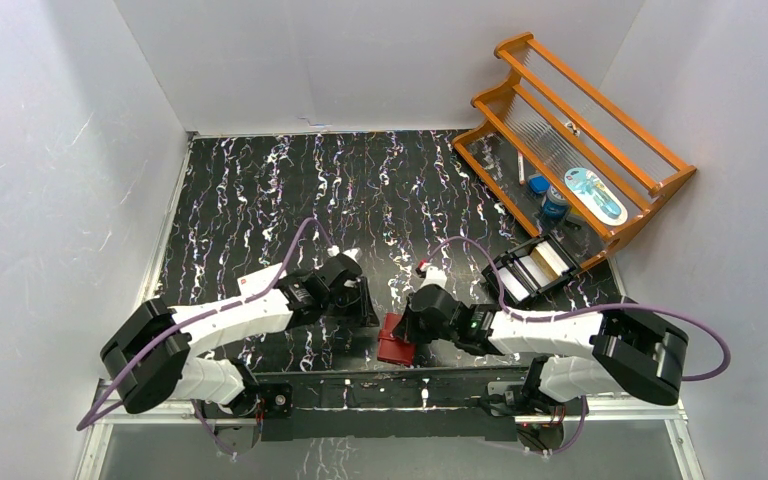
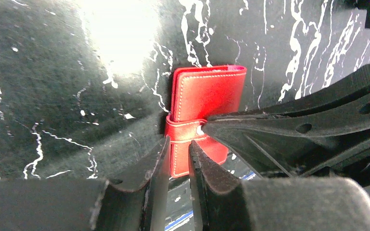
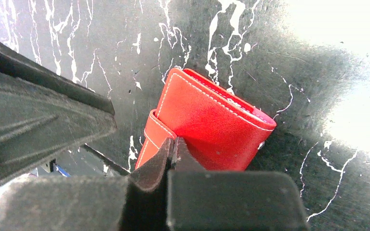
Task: Put the credit cards into the card holder
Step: Press the snap button on the card holder, then reset both arms
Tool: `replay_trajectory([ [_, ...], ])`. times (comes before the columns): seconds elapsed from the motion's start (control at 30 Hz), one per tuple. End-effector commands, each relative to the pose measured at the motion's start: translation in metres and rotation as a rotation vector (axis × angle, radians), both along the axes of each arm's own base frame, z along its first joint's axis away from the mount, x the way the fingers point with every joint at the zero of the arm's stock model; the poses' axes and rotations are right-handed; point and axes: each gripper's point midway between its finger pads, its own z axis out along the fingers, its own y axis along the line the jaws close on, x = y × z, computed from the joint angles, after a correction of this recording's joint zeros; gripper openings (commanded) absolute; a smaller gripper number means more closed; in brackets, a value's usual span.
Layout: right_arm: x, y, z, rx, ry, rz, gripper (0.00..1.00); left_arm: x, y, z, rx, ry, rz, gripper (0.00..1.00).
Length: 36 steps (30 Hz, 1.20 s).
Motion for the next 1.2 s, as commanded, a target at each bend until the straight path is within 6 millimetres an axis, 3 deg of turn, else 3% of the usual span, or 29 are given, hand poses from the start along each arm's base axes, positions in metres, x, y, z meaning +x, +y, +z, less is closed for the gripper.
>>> replay_trajectory([
  [0.0, -0.030, -0.070, -0.063, -0.313, 0.061, 0.001, 0.00, -0.014, -0.010, 0.003, -0.024, 0.009, -0.046, 0.18],
  [0.33, -0.035, -0.084, -0.073, -0.355, 0.043, -0.043, 0.00, -0.021, -0.027, -0.014, -0.004, 0.024, -0.073, 0.12],
  [0.5, -0.026, -0.064, -0.055, -0.290, 0.002, -0.028, 0.01, -0.018, -0.021, -0.014, 0.008, 0.010, -0.029, 0.12],
  [0.63, -0.005, -0.037, -0.001, -0.196, -0.081, -0.055, 0.19, -0.004, -0.003, 0.015, 0.038, -0.076, 0.050, 0.16],
  [0.77, 0.015, -0.034, 0.052, -0.154, -0.173, -0.085, 0.38, 0.011, 0.014, 0.058, 0.075, -0.183, 0.102, 0.23],
  [0.9, 0.014, -0.032, 0.089, -0.084, -0.180, -0.087, 0.50, 0.019, 0.025, 0.107, 0.087, -0.278, 0.094, 0.32],
  [1.03, 0.008, -0.043, 0.120, -0.031, -0.185, -0.095, 0.58, 0.019, 0.037, 0.149, 0.088, -0.333, 0.090, 0.40],
  [1.1, 0.002, -0.047, 0.136, 0.003, -0.189, -0.073, 0.70, 0.015, 0.041, 0.167, 0.077, -0.352, 0.067, 0.52],
  [1.17, -0.003, -0.055, 0.160, 0.027, -0.199, -0.062, 0.88, 0.011, 0.047, 0.183, 0.067, -0.364, 0.058, 0.77],
])
